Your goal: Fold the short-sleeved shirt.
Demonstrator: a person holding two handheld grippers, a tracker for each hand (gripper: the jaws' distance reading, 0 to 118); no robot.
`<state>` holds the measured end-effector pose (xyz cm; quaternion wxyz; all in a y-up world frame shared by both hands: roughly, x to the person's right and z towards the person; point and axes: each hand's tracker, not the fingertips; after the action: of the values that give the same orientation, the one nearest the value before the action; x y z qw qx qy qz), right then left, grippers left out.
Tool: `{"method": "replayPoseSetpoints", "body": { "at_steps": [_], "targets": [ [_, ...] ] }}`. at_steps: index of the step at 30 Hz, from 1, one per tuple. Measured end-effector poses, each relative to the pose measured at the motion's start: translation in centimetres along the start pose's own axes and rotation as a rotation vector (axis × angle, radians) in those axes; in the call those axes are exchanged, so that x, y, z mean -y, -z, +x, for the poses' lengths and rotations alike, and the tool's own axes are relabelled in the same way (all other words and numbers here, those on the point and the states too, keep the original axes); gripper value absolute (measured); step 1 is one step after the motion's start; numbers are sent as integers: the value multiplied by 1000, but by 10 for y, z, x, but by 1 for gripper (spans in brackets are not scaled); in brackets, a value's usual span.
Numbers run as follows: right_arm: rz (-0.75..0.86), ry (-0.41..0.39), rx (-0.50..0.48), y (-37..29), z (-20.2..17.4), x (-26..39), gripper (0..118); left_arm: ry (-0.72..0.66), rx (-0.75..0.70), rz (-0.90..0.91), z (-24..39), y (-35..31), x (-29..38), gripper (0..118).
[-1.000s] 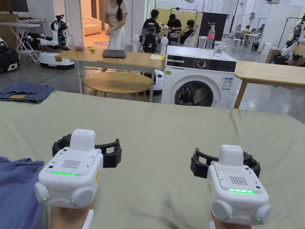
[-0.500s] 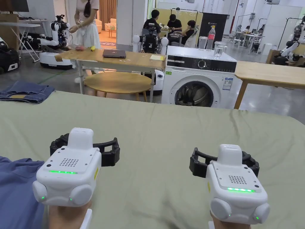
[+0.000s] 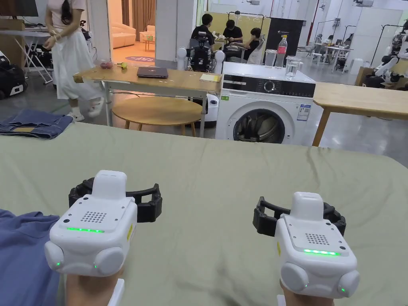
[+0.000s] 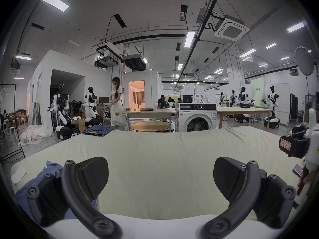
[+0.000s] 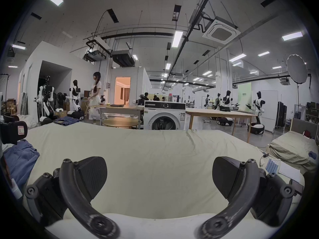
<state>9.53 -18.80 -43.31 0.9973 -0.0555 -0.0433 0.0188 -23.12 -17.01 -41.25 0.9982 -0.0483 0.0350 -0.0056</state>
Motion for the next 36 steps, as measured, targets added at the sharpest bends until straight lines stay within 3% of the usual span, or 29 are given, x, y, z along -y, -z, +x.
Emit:
{"method": "replayPoseSetpoints", "body": {
  "at_steps": [8, 16, 17, 18, 19, 21, 22, 25, 36],
  "targets": [
    [12, 10, 10, -4, -1, -4, 118, -9, -18, 15, 0, -2, -1, 118],
    [15, 24, 9, -5, -1, -2, 105, -9, -8, 26, -2, -5, -3, 112],
    [18, 24, 10, -5, -1, -3, 100, -13, 1, 31, -2, -6, -3, 108],
    [21, 24, 9, -6, -1, -3, 86, -13, 10, 37, -2, -7, -2, 96],
    [23, 22, 9, -7, -2, -3, 68, -8, 13, 39, -1, -7, -2, 78],
    [19, 22, 22, -6, -2, -4, 17, 21, -5, 23, 3, -4, -2, 20],
    [18, 29, 32, -6, -2, -4, 7, 25, -14, 16, 4, -4, -2, 9],
    [33, 44, 26, -10, 1, -5, 0, 8, 2, 33, 2, -8, 0, 0],
    [4, 61, -16, -8, 2, -13, 0, -26, -27, -30, -3, -3, -11, 0]
  ]
}}
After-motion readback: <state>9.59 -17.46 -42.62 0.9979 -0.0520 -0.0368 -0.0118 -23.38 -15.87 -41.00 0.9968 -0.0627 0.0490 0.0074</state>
